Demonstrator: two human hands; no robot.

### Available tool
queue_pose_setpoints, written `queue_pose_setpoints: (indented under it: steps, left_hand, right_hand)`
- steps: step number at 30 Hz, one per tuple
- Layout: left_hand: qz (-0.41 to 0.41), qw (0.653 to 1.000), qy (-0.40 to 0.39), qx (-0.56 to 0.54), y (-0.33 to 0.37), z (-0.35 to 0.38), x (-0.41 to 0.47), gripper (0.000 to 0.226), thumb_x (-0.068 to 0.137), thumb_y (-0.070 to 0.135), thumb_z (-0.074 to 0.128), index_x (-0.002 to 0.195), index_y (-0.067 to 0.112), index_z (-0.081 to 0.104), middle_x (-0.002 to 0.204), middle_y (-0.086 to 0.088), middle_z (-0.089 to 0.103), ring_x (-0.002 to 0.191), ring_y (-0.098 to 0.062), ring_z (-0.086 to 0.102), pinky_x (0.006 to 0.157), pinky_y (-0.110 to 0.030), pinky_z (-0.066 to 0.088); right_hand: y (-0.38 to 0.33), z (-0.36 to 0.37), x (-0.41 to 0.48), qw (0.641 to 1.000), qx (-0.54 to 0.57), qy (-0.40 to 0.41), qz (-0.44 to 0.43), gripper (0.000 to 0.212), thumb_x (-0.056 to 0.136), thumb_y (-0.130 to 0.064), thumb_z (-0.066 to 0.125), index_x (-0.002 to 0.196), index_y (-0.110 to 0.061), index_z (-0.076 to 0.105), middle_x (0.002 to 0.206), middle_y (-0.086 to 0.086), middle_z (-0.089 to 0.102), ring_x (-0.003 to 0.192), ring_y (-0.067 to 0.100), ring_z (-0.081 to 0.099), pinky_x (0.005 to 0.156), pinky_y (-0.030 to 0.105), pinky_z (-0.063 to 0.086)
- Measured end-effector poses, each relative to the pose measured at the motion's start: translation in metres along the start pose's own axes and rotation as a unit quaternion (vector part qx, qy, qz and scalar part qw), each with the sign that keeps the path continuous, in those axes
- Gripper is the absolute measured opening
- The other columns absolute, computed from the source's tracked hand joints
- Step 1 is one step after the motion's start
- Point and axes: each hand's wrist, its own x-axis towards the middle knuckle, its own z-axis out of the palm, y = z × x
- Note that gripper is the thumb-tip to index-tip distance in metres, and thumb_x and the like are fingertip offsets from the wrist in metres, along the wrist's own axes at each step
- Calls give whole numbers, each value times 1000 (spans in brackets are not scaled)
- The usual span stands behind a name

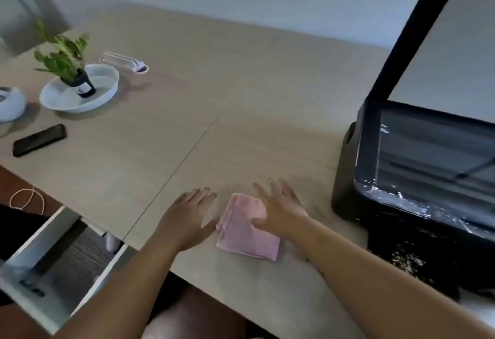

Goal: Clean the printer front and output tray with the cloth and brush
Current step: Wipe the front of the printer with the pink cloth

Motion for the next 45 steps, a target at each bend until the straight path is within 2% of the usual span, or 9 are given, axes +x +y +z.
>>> queue_pose_setpoints:
  steps: [5, 9, 12, 17, 21, 26, 33, 39, 45]
  left_hand:
    - [-38, 998, -32, -46, -29, 34, -2, 76, 84, 57, 22, 153, 27, 18, 162, 7, 11, 149, -15, 9, 120, -34, 11]
    - [-47, 995, -30, -88, -42, 52, -4, 75, 83, 58, 31, 150, 24, 32, 157, 8, 29, 144, -14, 25, 115, -32, 24]
    - [-50, 992, -4, -111, -49, 56, 0, 59, 85, 41, 58, 139, 18, 50, 142, 3, 50, 131, -17, 42, 105, -35, 39]
    - [-25, 994, 43, -97, -33, 24, 49, 43, 79, 28, 62, 118, 10, 63, 123, -8, 64, 116, -31, 54, 90, -46, 47]
    - [61, 982, 94, -154, 33, -23, 104, 67, 81, 50, 35, 127, 7, 59, 127, -11, 61, 120, -31, 52, 99, -41, 43]
    - [218, 949, 108, -202, 135, -75, 164, 58, 90, 47, 35, 135, 15, 52, 140, -3, 54, 130, -18, 47, 108, -32, 37]
    - [316, 927, 68, -192, 231, -101, 200, 53, 97, 38, 34, 144, 16, 43, 154, 0, 37, 142, -14, 31, 117, -31, 22]
    - [325, 929, -6, -175, 264, -83, 215, 52, 104, 29, 34, 153, 15, 23, 162, 3, 14, 149, -11, 4, 120, -27, 6]
    - [324, 927, 11, -189, 273, -65, 221, 52, 104, 29, 31, 153, 11, 22, 163, 1, 10, 149, -12, -2, 118, -23, -1]
  right_hand:
    - [-16, 49, 24, 996, -78, -54, -1, 100, 76, -78, 45, 151, -35, -5, 160, 4, -16, 144, 36, -20, 114, 57, -9]
    - [-24, 86, 21, 994, -103, -23, -5, 71, 70, -69, 41, 134, -39, 47, 137, 8, 50, 118, 33, 39, 96, 52, 25]
    - [-27, 94, 15, 994, -103, 6, -26, 52, 69, -54, 59, 118, -37, 57, 119, 1, 59, 90, 28, 55, 75, 41, 44]
    - [-30, 53, -11, 997, 34, 61, -25, 35, 89, -27, 24, 118, -23, 43, 121, 9, 48, 97, 38, 49, 73, 47, 49]
    - [-5, 11, -63, 967, 106, 226, 54, 41, 87, -33, 40, 127, -35, 47, 112, 1, 54, 87, 30, 54, 64, 37, 51]
    - [43, -52, -121, 900, 51, 406, 148, 42, 84, -26, 51, 125, -31, 55, 104, 2, 57, 82, 24, 54, 59, 33, 48]
    - [100, -71, -116, 925, -61, 291, 235, 33, 86, -35, 63, 118, -29, 59, 128, -13, 51, 87, 19, 52, 72, 33, 48]
    - [104, -57, -128, 896, -24, 349, 274, 50, 66, -27, 79, 112, -28, 60, 114, -11, 59, 73, 20, 58, 47, 30, 46]
    - [111, -37, -138, 882, -10, 407, 238, 38, 86, -32, 58, 124, -27, 56, 129, -12, 54, 73, 22, 62, 50, 33, 51]
